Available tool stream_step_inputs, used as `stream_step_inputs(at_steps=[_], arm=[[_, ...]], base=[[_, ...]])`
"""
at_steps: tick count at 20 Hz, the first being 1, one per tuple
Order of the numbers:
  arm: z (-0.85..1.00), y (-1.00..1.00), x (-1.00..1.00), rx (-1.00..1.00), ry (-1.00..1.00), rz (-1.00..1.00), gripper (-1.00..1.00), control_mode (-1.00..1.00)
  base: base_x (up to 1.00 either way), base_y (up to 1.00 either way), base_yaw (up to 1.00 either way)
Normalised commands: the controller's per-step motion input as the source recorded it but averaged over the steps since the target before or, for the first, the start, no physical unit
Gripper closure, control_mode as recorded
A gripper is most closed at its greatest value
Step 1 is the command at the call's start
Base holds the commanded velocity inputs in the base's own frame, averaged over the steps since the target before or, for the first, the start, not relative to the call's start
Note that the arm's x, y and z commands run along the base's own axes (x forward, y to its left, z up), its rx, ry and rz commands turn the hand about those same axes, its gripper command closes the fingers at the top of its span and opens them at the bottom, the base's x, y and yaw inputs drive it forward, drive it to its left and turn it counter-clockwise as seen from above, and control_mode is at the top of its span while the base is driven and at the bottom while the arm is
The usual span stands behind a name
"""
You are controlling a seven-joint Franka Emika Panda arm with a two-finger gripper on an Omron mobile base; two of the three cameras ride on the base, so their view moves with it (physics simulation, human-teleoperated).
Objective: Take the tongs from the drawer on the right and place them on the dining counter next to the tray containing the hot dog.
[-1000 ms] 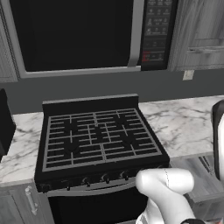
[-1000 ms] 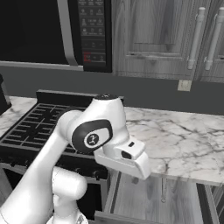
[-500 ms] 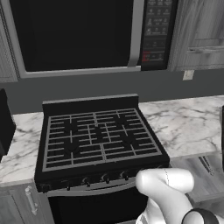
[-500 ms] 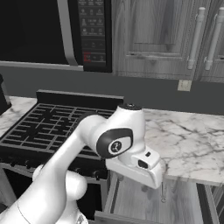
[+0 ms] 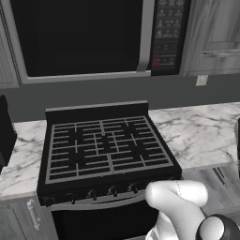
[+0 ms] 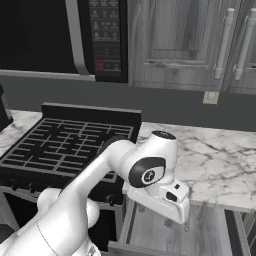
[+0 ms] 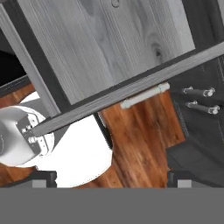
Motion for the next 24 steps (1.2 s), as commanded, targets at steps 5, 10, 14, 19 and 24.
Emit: stream_step_inputs(at_steps=[5,10,14,19,24], arm=[[-0.34,0.00,0.28,0.09,0.08,-0.04,-1.00,-1.00],[-0.39,0.00,0.12,0.11,0.08,-0.05,-1.00,-1.00],[-0.41,0.00,0.13,0.11,0.13,-0.09,-1.00,-1.00],[-0.42,0.00,0.12,0.07,0.17,-0.12,-1.00,-1.00],[-0.42,0.00,0.09,0.01,0.20,-0.15,-1.00,-1.00]], base=[[0.00,0.00,0.00],[0.00,0.00,0.00],[0.00,0.00,0.00],[0.00,0.00,0.00],[0.00,0.00,0.00]])
